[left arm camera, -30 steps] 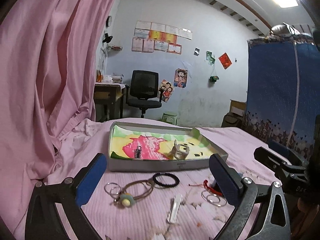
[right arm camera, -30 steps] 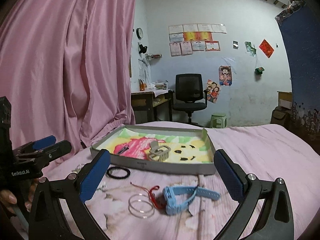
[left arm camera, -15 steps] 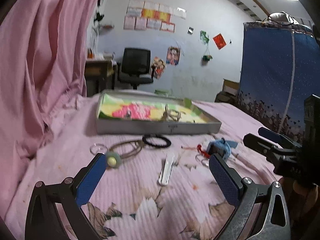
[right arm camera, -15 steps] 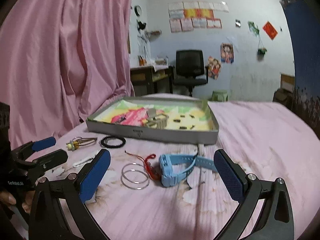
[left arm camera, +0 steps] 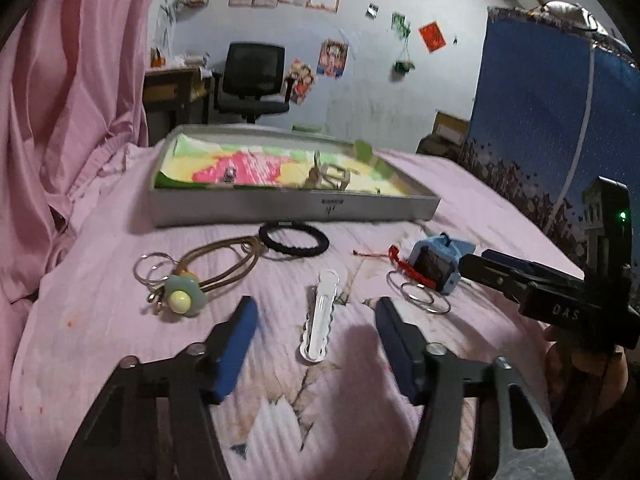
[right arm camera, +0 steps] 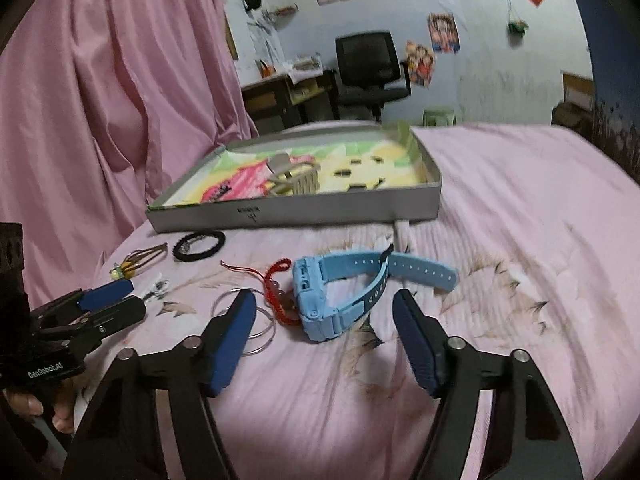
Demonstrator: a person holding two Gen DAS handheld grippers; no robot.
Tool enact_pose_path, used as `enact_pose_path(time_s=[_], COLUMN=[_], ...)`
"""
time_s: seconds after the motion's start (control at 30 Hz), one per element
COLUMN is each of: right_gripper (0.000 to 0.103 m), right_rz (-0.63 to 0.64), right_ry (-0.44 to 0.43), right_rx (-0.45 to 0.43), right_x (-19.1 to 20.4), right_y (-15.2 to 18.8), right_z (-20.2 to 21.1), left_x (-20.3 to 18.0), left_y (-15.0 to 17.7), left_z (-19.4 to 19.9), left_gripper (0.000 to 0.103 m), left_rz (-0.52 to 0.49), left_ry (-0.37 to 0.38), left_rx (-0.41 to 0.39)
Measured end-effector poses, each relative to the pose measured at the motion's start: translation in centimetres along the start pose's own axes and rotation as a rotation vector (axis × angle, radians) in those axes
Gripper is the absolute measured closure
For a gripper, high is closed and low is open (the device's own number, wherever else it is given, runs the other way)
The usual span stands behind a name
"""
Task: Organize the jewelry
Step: 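Grasp the blue watch with the right tool while the left grasps the white hair clip, then lower the watch into the tray with the right tool while the left releases the clip there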
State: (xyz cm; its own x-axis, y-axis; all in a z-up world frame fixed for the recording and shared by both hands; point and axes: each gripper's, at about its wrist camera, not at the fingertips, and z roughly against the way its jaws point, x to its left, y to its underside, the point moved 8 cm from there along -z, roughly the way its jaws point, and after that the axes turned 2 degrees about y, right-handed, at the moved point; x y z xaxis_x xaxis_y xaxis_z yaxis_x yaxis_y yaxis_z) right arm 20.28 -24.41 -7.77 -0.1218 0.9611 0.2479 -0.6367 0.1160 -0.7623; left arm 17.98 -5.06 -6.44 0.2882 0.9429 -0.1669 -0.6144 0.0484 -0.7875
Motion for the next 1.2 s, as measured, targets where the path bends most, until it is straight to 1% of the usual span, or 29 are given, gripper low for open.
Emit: enact_pose_path(time_s=[0.13,0.2,0.27,0.33,0.37,0.4,0.43,0.47,0.5,0.53,0.6,0.67,0.73,0.83,0.9,1.0,1.03,1.1,1.13,1.2], right_gripper=[0.043,0.048,0.050,0.053,0.056,0.057,0.057,0.059,0.063,0.065,0.072,0.077,0.078,0.080,0.081,0.081,0.081,0.081,0.081,0.081], right_rz=[-0.042,-0.055,-0.056,-0.052,-0.052,-0.053,-0.053,-0.054,-0.052,-0.049,-0.038,-0.031,-0.028,-0.031,-0.031,-0.013,-0.005,0.020,0.028,0.048], right_ry=[-0.002,-0.016,-0.024,-0.024,-0.025,-0.028,-0.031,-0.034,-0.040,-0.043,-0.047,-0.052,-0.058,-0.062,-0.064,-0.065,-0.065,-0.058,-0.057,-0.059], right_rx=[0.062,0.097,0.121,0.130,0.131,0.133,0.135,0.137,0.138,0.139,0.138,0.135,0.129,0.098,0.061,-0.034,-0.056,-0.118,-0.139,-0.207], right_x=[-0.7,-0.7,-0.4,-0.2,-0.2,-0.1,-0.1,-0.1,0.0,0.1,0.4,0.6,0.6,0.5,0.5,0.8,0.9,1.4,1.6,2.3], right_y=[0.0,0.2,0.4,0.5,0.4,0.5,0.6,0.6,0.7,0.8,0.8,0.9,0.9,0.7,0.4,-0.5,-0.7,-1.4,-1.7,-3.0], right_z=[-2.3,-3.4,-4.3,-4.7,-4.9,-5.0,-5.1,-5.2,-5.2,-5.3,-5.3,-5.2,-5.0,-4.3,-3.5,-1.4,-0.9,0.4,0.9,2.1], left_x=[0.2,0.1,0.0,-0.1,-0.2,-0.3,-0.5,-0.6,-0.8,-0.9,-1.0,-0.9,-0.8,-0.9,-1.0,-1.0,-1.2,-1.5,-1.7,-1.8], left_y=[-0.1,-0.1,-0.1,0.1,0.1,0.1,0.2,0.2,0.3,0.3,0.3,0.3,0.3,0.2,0.1,-0.4,-0.8,-1.5,-2.0,-3.3], left_z=[-1.0,-1.5,-1.8,-2.1,-2.2,-2.3,-2.4,-2.4,-2.4,-2.4,-2.2,-2.0,-1.7,-1.1,-0.6,0.6,1.3,2.1,2.7,3.5], left_gripper=[0.056,0.060,0.064,0.070,0.072,0.075,0.079,0.082,0.088,0.088,0.088,0.088,0.089,0.089,0.089,0.089,0.089,0.089,0.089,0.089], left_rz=[0.020,0.015,0.009,0.004,0.002,-0.001,-0.007,-0.011,-0.015,-0.018,-0.015,0.005,0.023,0.039,0.047,0.071,0.073,0.069,0.068,0.070], left_ry=[-0.010,-0.015,-0.014,-0.011,-0.009,-0.008,-0.006,0.001,0.006,0.007,0.006,0.014,0.026,0.036,0.024,0.013,0.005,-0.006,-0.009,-0.021], left_rx=[0.041,0.062,0.081,0.097,0.105,0.113,0.118,0.121,0.126,0.125,0.111,0.095,0.077,0.049,0.019,-0.052,-0.088,-0.134,-0.161,-0.214])
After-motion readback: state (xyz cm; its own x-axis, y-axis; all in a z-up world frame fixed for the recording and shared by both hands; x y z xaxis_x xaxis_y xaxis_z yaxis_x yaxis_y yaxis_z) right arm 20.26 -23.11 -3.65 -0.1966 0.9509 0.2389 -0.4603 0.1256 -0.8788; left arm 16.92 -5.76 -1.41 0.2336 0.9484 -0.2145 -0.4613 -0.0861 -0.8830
